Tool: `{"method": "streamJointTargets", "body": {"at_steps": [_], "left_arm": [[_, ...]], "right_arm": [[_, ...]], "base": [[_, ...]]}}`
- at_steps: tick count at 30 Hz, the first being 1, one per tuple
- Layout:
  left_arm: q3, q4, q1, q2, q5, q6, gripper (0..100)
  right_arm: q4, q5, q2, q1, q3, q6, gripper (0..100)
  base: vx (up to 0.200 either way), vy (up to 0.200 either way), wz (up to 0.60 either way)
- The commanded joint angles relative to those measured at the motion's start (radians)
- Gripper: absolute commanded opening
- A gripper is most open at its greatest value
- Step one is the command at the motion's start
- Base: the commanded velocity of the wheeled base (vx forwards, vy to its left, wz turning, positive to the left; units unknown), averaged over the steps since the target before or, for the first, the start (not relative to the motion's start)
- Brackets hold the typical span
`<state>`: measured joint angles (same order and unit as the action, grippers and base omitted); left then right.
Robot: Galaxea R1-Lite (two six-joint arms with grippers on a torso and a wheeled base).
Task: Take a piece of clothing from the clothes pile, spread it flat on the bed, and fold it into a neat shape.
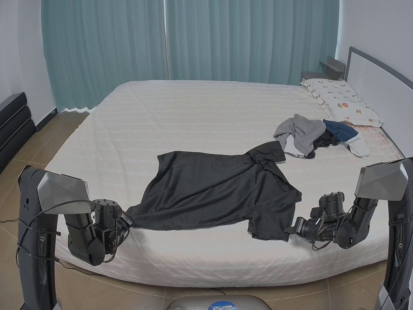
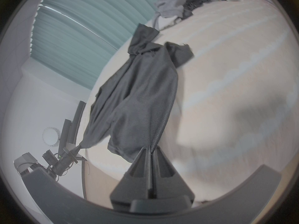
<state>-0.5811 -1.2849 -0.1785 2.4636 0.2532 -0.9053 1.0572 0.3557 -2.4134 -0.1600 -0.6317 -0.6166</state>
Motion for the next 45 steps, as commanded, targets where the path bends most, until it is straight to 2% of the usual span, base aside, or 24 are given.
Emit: {"method": "streamJointTargets", "body": {"at_steps": [1, 5, 6, 9, 17, 18, 29, 30, 33, 45], "left_arm": [[0.012, 0.001, -0.001, -0.008, 0.000, 0.000, 0], [0.061, 0.004, -0.012, -0.041, -0.003, 0.032, 0], [0.075, 0.004, -0.013, -0.046, -0.005, 0.060, 0], [0.112, 0.001, -0.022, -0.049, -0.005, 0.111, 0], [0.187, 0.013, -0.061, -0.097, -0.005, 0.166, 0], [0.218, 0.016, -0.076, -0.104, -0.003, 0.195, 0], [0.310, 0.016, -0.122, -0.103, 0.001, 0.293, 0], [0.343, 0.018, -0.124, -0.103, 0.001, 0.324, 0], [0.360, 0.018, -0.122, -0.103, 0.001, 0.348, 0], [0.354, 0.016, -0.124, -0.092, 0.001, 0.356, 0]], "right_arm": [[-0.138, -0.001, 0.142, 0.016, 0.006, 0.005, 0], [-0.160, 0.000, 0.186, 0.042, 0.040, 0.023, 0], [-0.161, 0.002, 0.198, 0.074, 0.092, 0.070, 0], [-0.155, 0.012, 0.206, 0.120, 0.152, 0.136, 0], [-0.157, 0.043, 0.244, 0.192, 0.244, 0.202, 0], [-0.160, 0.051, 0.264, 0.204, 0.270, 0.230, 0], [-0.164, 0.052, 0.287, 0.214, 0.342, 0.290, 0], [-0.166, 0.046, 0.281, 0.212, 0.369, 0.325, 0], [-0.164, 0.032, 0.272, 0.211, 0.380, 0.359, 0], [-0.157, 0.020, 0.218, 0.183, 0.371, 0.371, 0]], "base": [[0.000, 0.000, 0.00], [0.000, 0.000, 0.00], [0.000, 0.000, 0.00], [0.000, 0.000, 0.00], [0.000, 0.000, 0.00], [0.000, 0.000, 0.00], [0.000, 0.000, 0.00], [0.000, 0.000, 0.00], [0.000, 0.000, 0.00], [0.000, 0.000, 0.00]]}}
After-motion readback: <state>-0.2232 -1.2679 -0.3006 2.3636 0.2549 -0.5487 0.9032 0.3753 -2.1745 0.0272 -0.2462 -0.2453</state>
